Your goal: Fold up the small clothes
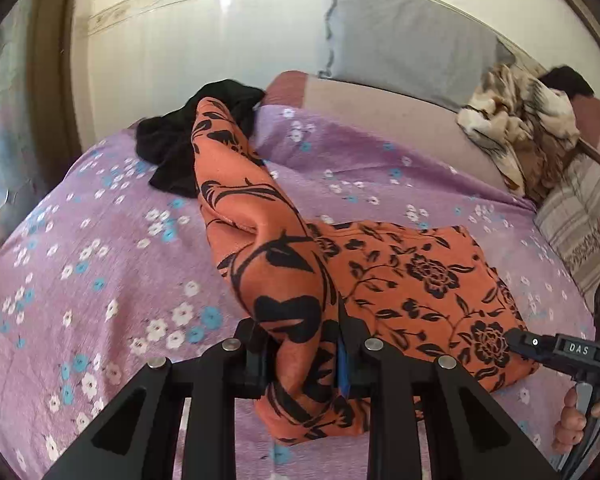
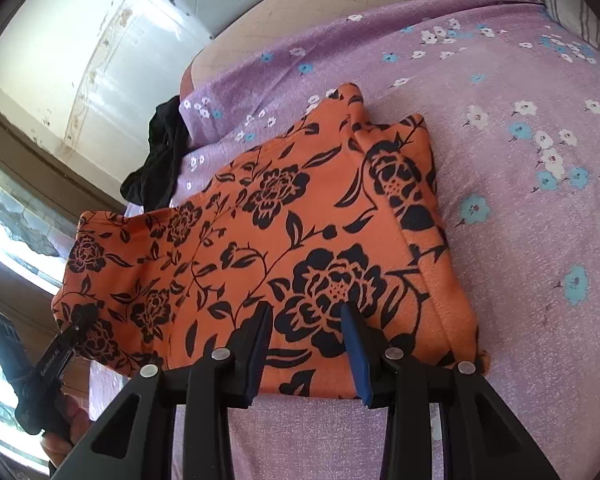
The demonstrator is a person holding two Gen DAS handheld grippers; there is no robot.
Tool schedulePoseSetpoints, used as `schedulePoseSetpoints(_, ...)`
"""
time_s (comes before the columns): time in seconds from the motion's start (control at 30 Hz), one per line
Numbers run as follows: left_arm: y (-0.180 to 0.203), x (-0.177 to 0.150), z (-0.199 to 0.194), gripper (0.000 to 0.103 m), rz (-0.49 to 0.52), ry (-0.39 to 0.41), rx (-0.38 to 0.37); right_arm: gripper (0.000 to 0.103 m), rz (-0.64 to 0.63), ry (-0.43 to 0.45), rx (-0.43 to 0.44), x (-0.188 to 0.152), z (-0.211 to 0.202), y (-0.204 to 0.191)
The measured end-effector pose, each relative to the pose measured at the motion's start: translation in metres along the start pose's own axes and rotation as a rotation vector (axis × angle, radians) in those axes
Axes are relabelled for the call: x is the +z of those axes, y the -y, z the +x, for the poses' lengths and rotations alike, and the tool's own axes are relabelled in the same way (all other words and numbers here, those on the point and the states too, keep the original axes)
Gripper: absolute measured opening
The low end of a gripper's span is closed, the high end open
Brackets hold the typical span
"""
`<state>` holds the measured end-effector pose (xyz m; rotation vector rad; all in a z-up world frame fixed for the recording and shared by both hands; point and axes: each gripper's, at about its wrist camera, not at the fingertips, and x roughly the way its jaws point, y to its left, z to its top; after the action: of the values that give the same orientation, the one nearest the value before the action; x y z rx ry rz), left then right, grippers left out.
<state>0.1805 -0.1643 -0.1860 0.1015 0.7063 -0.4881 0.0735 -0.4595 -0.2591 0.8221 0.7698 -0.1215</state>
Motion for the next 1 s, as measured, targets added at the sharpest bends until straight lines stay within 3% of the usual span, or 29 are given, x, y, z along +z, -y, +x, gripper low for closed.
schedulePoseSetpoints(0.17,0.102,0.02,0.011,0.027,0.175,-0.018,-0.112,0.04,0.087,0.087,0.092,0.016,-0.025,0.018)
schedulePoseSetpoints(0.27,0.157,0.012,0.025,0.045,0.281,-0.111,-0.211,0.04,0.148,0.106,0.147,0.025,-0.027,0.033)
schedulePoseSetpoints(0.33,0.165,0.002,0.016,0.057,0.289,-0.122,-0.273,0.04,0.208,0.082,0.201,0.029,-0.025,0.043)
schedulePoseSetpoints(0.37,0.16,-0.003,0.007,0.064,0.294,-0.096,-0.286,0.041,0.236,0.075,0.221,0.033,-0.024,0.047)
schedulePoseSetpoints(0.4,0.153,-0.008,-0.003,0.077,0.299,-0.063,-0.285,0.053,0.263,0.072,0.242,0.033,-0.024,0.051)
schedulePoseSetpoints(0.43,0.142,-0.012,-0.011,0.082,0.298,-0.03,-0.271,0.063,0.286,0.069,0.262,0.033,-0.022,0.052)
schedulePoseSetpoints(0.5,0.116,-0.018,-0.018,0.082,0.27,-0.012,-0.246,0.064,0.291,0.046,0.297,0.033,-0.019,0.05)
schedulePoseSetpoints(0.63,0.053,-0.025,0.001,0.082,0.109,-0.065,-0.172,0.064,0.237,-0.015,0.287,0.033,-0.003,0.03)
schedulePoseSetpoints(0.73,0.019,-0.028,0.022,0.082,-0.007,-0.1,-0.127,0.064,0.19,-0.04,0.232,0.035,0.011,0.02)
schedulePoseSetpoints(0.8,0.013,-0.03,0.038,0.082,-0.018,-0.149,-0.105,0.069,0.164,-0.042,0.193,0.035,0.022,0.015)
schedulePoseSetpoints(0.87,0.012,-0.034,0.052,0.082,-0.016,-0.208,-0.131,0.07,0.138,-0.061,0.15,0.038,0.039,0.011)
schedulePoseSetpoints(1.0,0.014,-0.041,0.059,0.082,-0.024,-0.211,-0.163,0.074,0.066,-0.045,0.094,0.045,0.061,-0.005)
